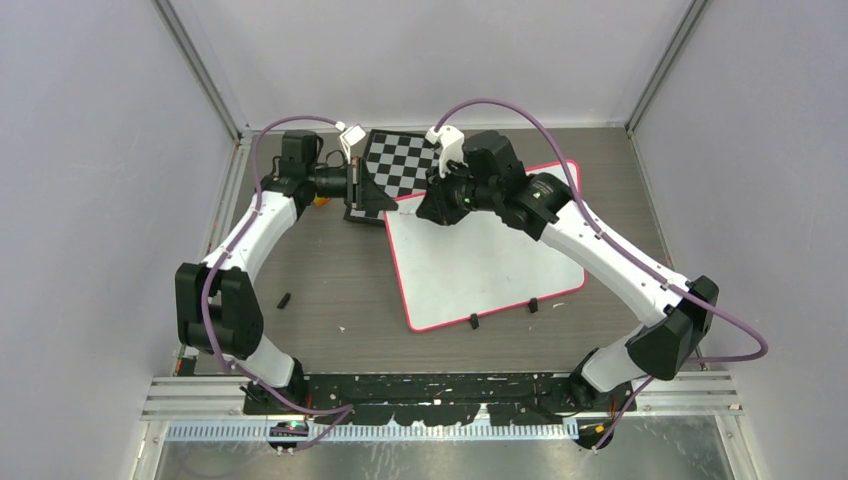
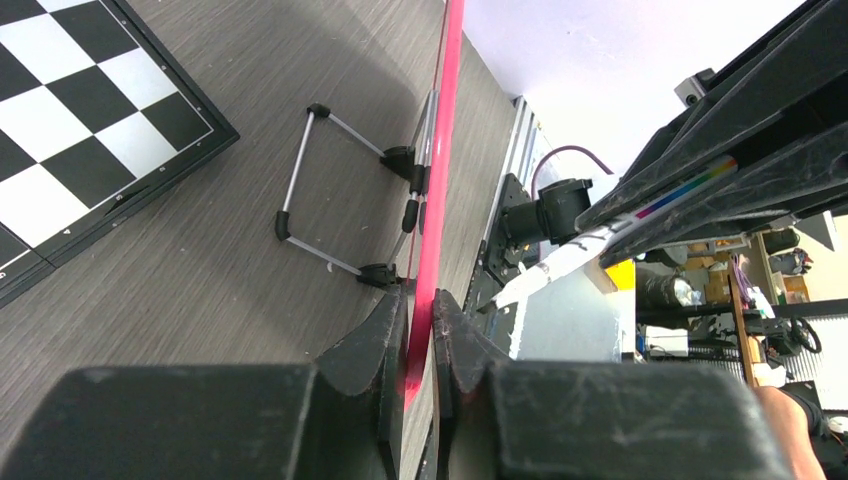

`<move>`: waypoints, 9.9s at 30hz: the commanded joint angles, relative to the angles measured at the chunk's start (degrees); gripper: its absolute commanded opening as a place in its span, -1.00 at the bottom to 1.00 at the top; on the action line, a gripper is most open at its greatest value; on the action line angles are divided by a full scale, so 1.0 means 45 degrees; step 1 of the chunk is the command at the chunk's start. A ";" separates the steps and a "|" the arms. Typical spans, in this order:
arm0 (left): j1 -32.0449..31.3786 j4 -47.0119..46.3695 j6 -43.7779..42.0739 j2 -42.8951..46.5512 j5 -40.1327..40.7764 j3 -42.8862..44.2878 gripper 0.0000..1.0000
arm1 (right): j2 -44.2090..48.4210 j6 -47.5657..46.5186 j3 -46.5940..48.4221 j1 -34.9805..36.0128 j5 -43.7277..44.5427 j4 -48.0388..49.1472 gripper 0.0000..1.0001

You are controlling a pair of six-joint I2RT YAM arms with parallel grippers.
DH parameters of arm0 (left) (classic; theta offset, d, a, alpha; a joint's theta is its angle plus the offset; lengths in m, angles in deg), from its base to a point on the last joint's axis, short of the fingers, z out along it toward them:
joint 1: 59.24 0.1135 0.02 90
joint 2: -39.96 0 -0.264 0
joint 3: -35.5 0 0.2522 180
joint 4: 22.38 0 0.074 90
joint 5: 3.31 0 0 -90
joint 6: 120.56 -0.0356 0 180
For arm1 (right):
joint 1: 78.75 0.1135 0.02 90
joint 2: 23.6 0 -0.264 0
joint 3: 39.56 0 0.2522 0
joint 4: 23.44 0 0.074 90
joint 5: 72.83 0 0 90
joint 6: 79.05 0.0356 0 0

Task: Write a sentence on the whiteboard
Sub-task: Hold the whiteboard at the center of the board, then write a sentence on the whiteboard.

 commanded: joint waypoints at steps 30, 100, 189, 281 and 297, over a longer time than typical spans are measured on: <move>0.0059 -0.0150 -0.0153 0.0213 -0.0033 -0.0190 -1.00 | -0.0608 -0.0492 0.0114 0.0249 0.1062 0.1120 -1.00; -0.0003 -0.0335 -0.0016 0.0201 -0.0060 -0.0220 -1.00 | -0.0059 -0.0442 -0.1158 0.0012 0.0976 0.0300 -1.00; -0.0373 -0.0036 -0.0268 0.0189 0.0123 0.0006 -1.00 | 0.0416 -0.0864 -0.1201 0.0040 0.1719 0.0063 -0.99; -0.0528 0.0819 -0.1243 -0.0118 0.0589 0.0175 -1.00 | 0.1546 -0.2061 -0.2600 -0.0360 0.2050 -0.0386 -0.99; -0.0622 0.0980 -0.1459 -0.0123 0.0586 0.0145 -1.00 | 0.2502 -0.2123 -0.1774 -0.0350 0.1609 -0.1996 -0.99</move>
